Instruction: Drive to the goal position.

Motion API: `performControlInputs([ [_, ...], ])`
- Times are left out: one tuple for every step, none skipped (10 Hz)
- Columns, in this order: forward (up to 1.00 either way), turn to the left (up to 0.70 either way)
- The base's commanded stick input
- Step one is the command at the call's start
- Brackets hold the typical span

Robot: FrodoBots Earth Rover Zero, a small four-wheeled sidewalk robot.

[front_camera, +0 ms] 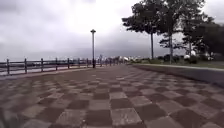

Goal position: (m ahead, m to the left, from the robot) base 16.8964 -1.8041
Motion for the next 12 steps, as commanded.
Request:
performControlInputs([
  [1.0,0.0],
  [1.0,0.0],
  [1.0,0.0],
  [1.0,0.0],
  [1.0,0.0],
  [1.0,0.0],
  [1.0,0.0],
  [1.0,0.0],
  [1.0,0.0],
  [1.0,0.0],
  [1.0,0.0],
  [1.0,0.0],
])
